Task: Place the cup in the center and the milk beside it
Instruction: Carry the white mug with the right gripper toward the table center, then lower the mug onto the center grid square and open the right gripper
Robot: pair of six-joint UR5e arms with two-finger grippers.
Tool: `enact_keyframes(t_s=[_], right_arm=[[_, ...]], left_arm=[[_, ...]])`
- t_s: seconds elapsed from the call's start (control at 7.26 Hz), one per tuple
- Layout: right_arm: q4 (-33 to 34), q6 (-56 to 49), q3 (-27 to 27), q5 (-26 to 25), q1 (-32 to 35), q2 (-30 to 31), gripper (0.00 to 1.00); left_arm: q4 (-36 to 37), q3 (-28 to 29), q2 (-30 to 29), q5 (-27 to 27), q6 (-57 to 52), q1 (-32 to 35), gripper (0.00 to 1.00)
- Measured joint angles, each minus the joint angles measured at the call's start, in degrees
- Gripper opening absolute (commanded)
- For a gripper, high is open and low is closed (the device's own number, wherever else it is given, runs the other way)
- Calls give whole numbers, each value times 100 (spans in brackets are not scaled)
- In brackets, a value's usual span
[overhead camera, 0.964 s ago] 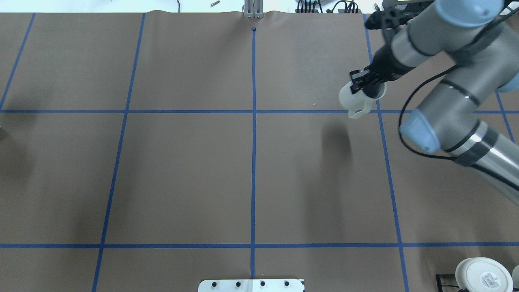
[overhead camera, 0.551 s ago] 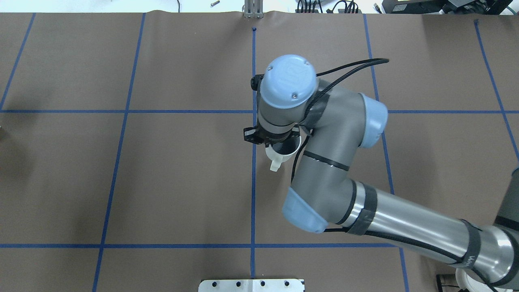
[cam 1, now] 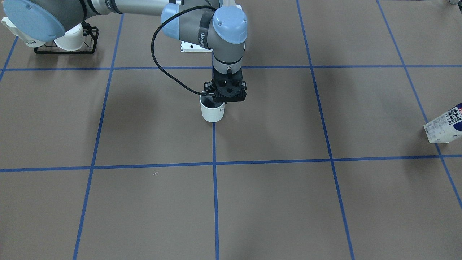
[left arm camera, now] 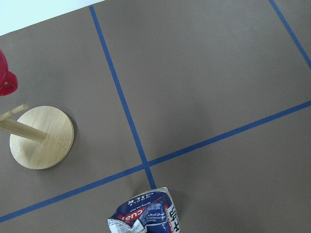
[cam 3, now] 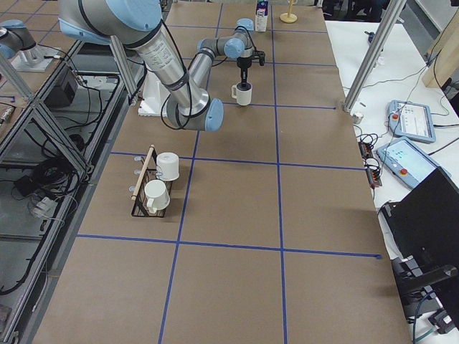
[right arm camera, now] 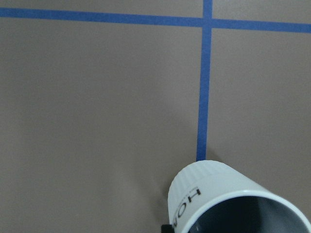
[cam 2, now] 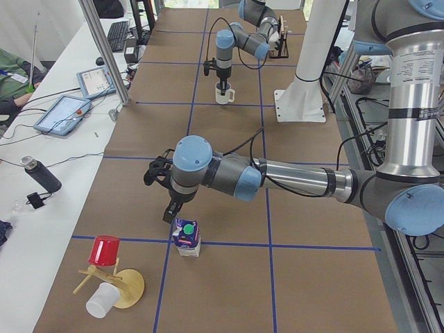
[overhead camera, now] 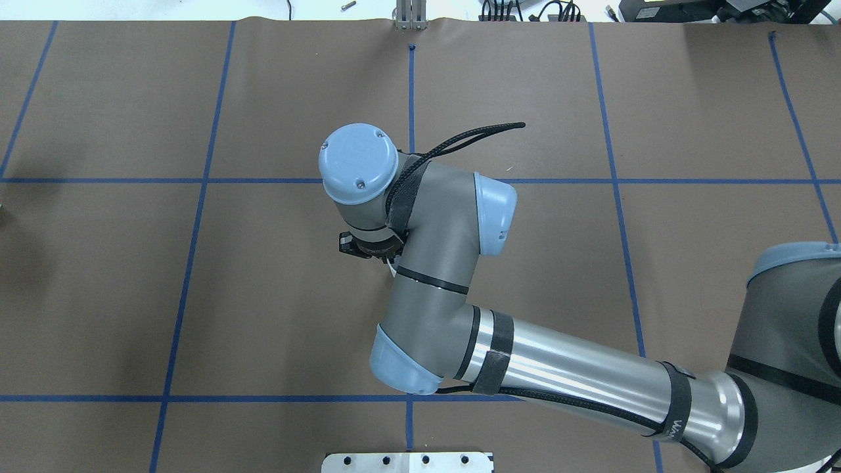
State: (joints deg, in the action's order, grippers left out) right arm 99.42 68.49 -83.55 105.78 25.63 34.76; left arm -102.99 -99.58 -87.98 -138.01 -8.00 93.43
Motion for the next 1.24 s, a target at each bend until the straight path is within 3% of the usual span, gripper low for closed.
enact_keyframes(t_s=[0.14,0.28,0.41,0.96,1.24], right_arm=[[0,6,56,-3,-46,-14,36],[-3,17,81,-4,-70,-32,80],[-11,31,86,-15,-79,-49,99],[-52,-87,-270,-204,195,-102,100],[-49,-647,-587,466,1020,-53,100]], left_arm=[[2,0,0,-4,0,0,98],[1,0,0,-6,0,0,98],[-1,0,0,-6,0,0,98],[4,7,2,-7,-3,0,98],[1,22,4,-12,-21,0,98]])
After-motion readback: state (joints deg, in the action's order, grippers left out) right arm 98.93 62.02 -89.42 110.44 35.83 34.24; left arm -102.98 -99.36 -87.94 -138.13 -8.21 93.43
